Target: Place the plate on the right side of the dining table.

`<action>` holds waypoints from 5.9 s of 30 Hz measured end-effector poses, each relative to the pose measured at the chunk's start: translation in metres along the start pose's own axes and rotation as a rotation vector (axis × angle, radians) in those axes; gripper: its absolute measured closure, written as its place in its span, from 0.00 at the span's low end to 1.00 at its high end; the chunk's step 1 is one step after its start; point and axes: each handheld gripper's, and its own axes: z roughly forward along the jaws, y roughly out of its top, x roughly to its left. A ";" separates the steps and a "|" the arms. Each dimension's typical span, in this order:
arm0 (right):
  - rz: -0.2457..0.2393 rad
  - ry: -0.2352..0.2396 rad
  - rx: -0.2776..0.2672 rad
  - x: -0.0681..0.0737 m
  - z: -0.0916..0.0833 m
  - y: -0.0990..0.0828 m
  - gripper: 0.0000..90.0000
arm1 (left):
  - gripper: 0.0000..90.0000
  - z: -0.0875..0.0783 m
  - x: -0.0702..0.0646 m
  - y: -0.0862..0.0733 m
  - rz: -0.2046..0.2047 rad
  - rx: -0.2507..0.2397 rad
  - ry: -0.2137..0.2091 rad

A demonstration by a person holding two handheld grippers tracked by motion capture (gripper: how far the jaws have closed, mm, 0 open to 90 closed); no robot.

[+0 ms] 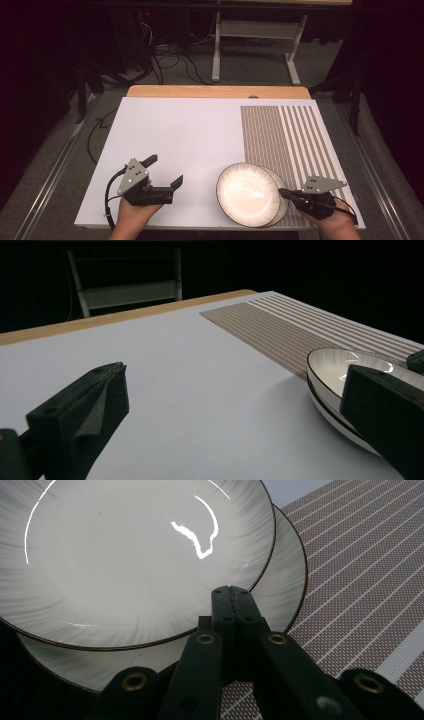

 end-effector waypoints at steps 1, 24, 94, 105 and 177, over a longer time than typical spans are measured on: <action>0.000 -0.002 0.002 0.000 0.000 0.000 1.00 | 0.00 0.000 0.000 0.000 0.000 0.000 -0.001; -0.034 0.045 0.018 0.010 0.009 0.005 1.00 | 0.00 0.013 -0.024 0.003 -0.044 0.030 -0.128; -0.048 0.007 -0.059 0.014 -0.002 0.011 1.00 | 0.80 0.088 -0.057 -0.019 -0.414 0.358 -0.332; -0.027 -0.008 -0.103 0.011 -0.007 0.012 1.00 | 0.88 0.083 -0.052 -0.007 -0.400 0.265 -0.324; 0.181 -0.261 -0.382 -0.005 -0.036 0.017 0.02 | 0.89 0.050 -0.041 0.016 0.050 -0.001 -0.201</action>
